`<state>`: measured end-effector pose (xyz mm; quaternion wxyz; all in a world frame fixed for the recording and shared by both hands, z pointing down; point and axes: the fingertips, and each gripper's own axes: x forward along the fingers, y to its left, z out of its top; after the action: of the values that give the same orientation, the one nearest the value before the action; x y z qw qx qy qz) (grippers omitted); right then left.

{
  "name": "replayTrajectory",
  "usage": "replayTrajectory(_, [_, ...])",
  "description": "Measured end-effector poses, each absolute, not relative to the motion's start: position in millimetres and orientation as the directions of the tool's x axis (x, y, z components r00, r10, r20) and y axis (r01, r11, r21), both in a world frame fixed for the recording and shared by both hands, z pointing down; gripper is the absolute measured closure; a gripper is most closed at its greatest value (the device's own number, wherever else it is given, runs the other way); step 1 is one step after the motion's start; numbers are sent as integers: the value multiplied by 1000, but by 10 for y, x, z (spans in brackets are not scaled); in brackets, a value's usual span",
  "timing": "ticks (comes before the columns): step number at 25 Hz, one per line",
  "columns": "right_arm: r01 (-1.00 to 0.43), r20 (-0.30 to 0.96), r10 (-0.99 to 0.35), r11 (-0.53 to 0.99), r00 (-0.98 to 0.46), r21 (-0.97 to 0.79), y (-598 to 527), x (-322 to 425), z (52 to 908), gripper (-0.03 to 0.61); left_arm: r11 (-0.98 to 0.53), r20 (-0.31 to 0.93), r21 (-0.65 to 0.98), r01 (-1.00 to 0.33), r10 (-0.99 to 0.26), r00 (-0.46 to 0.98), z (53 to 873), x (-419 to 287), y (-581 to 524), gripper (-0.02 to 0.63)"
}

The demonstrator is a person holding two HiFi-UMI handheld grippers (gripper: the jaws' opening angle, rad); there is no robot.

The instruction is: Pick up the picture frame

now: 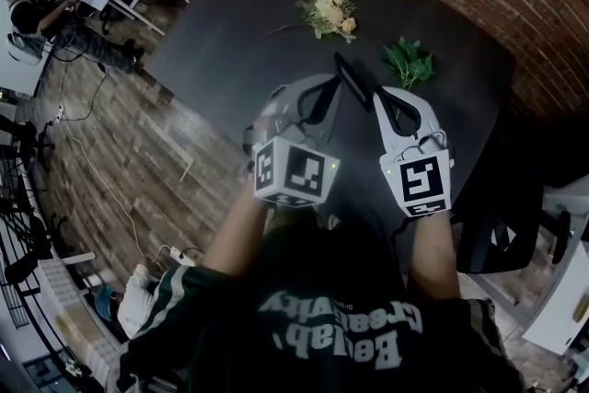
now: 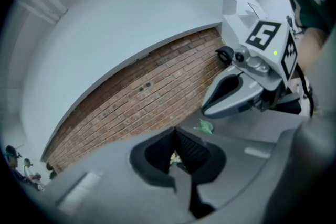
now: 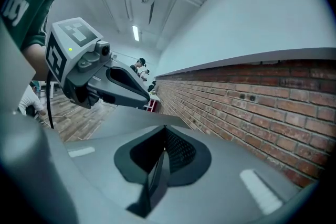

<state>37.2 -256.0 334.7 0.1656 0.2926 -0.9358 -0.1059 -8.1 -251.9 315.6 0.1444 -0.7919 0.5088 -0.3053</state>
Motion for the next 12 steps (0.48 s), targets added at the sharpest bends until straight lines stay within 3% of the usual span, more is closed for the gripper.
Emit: replayTrajectory(12, [-565,273,-618,786,-737,253,-2924,217,3604,571,-509,383,-477,-717,-854,351,3571,-231,-2841,611])
